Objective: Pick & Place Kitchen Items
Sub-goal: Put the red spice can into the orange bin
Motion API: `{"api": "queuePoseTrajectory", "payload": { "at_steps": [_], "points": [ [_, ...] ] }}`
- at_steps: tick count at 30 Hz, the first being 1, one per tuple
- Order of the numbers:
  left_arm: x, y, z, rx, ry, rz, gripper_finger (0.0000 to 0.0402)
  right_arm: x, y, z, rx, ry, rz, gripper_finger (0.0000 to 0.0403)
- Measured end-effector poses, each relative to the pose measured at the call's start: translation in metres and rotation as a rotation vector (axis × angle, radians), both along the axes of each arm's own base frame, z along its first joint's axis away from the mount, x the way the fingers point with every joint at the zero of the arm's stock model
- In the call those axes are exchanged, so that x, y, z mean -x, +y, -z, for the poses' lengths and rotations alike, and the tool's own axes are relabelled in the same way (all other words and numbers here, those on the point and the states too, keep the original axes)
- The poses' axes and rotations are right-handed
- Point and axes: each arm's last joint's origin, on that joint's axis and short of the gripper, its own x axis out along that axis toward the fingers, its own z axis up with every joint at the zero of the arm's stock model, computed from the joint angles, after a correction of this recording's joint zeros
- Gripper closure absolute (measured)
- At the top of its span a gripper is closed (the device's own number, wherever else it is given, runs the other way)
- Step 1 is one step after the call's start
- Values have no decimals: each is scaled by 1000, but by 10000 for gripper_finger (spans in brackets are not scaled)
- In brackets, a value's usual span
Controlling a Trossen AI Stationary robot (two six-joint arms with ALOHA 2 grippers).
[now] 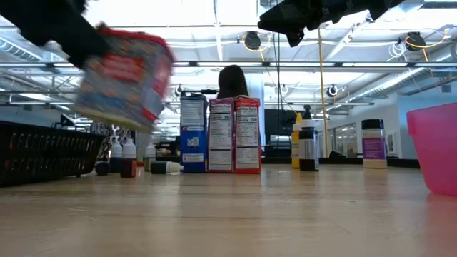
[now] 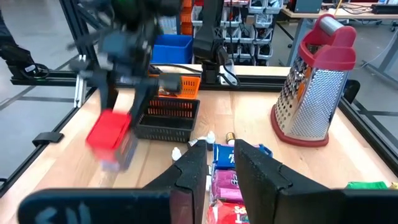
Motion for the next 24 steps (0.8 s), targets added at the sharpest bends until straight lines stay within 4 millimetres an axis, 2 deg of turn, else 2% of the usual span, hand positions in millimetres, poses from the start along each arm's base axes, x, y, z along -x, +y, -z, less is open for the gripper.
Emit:
{"api": "queuePoseTrajectory", "payload": {
  "at_steps": [5, 8, 14, 24],
  "points": [
    [42, 1, -29, 13, -37, -59, 236, 0, 0, 0, 15, 2, -4, 328],
    [66, 6, -35, 8, -12, -107, 236, 0, 0, 0, 17, 3, -4, 328],
    [101, 17, -33, 35, 71, -219, 236, 0, 0, 0, 17, 4, -4, 328],
    [131, 21, -24, 71, 133, -341, 236, 0, 0, 1, 17, 5, -4, 328]
  ]
}}
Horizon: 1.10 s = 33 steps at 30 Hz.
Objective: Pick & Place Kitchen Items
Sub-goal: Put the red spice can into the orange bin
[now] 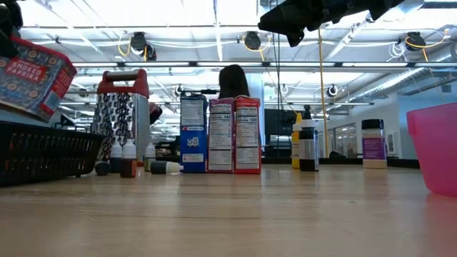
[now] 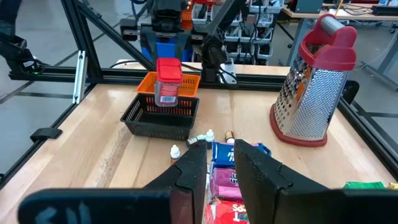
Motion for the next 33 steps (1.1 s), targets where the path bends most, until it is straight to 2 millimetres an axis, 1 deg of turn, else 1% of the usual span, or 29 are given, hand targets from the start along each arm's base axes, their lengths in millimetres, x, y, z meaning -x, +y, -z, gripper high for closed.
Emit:
{"api": "queuePoseTrajectory", "payload": {
  "at_steps": [5, 10, 13, 16, 20, 23, 28, 33],
  "points": [
    [12, 5, 3, 17, 15, -73, 236, 0, 0, 0, 0, 0, 0, 328],
    [23, 12, 8, 38, 100, -149, 236, 0, 0, 0, 1, 0, 0, 328],
    [26, 11, 7, 49, 101, -140, 236, 0, 0, 0, 2, 0, 0, 328],
    [28, 10, 3, 61, 82, -134, 236, -1, 0, 1, 3, 3, -1, 328],
    [30, 7, -11, 67, 47, -110, 236, -3, 0, 4, 3, 14, -1, 328],
    [34, 10, -20, 65, 127, -106, 236, -5, 0, 8, 2, 32, -1, 328],
    [44, 20, -25, 87, 317, -226, 236, -8, 0, 10, 2, 34, -1, 328],
    [48, 20, -23, 93, 362, -262, 236, -8, 0, 9, 6, 31, -2, 328]
  ]
}}
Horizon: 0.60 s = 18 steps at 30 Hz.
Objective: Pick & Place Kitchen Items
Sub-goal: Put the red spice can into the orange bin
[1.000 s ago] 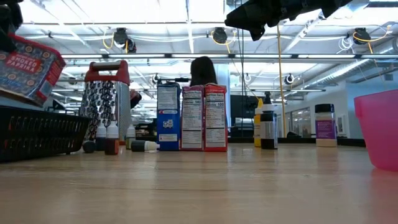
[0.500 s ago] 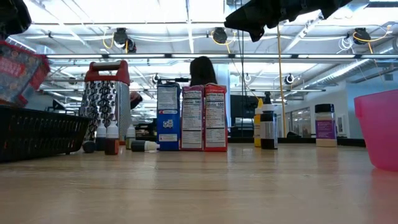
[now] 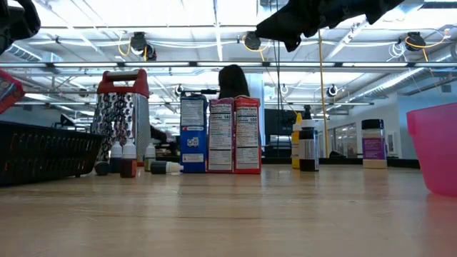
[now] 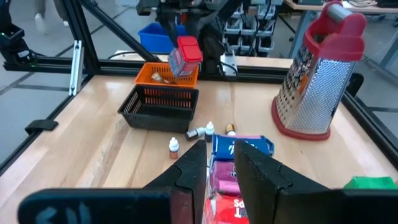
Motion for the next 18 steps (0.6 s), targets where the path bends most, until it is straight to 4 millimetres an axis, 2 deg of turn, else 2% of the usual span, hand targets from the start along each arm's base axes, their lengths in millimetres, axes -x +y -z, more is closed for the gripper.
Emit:
{"api": "queuePoseTrajectory", "payload": {
  "at_steps": [8, 18],
  "points": [
    [-2, -15, 10, -122, 10, 30, 236, 0, 0, 0, 0, -5, 0, 328],
    [-2, -37, 28, -238, -1, -24, 236, -1, 0, -2, 1, -23, 1, 328]
  ]
}}
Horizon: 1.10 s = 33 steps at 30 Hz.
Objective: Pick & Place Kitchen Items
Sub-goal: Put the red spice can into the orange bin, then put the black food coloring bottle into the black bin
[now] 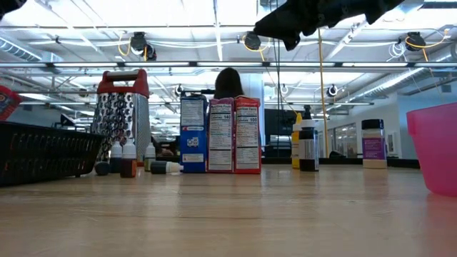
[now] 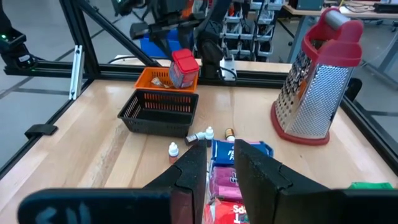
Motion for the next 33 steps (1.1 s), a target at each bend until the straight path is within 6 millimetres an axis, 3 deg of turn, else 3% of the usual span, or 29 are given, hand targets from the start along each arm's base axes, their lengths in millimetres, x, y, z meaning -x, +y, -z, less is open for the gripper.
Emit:
{"api": "queuePoseTrajectory", "payload": {
  "at_steps": [3, 9, 13, 22, 33],
  "points": [
    [1, -4, 4, -13, -14, -31, 231, 0, 0, -1, 0, -11, 0, 328],
    [0, -10, 10, -56, -17, -47, 163, 0, 0, -2, 1, -17, 0, 328],
    [0, -10, 11, -72, -44, -71, 142, 0, 0, -2, 2, -17, -1, 328],
    [-1, -9, 11, -92, -86, -86, 137, 0, 0, -2, 4, -17, -1, 328],
    [-26, 1, -2, -170, -409, 30, 135, 0, -2, 0, -5, 5, 87, 328]
  ]
}}
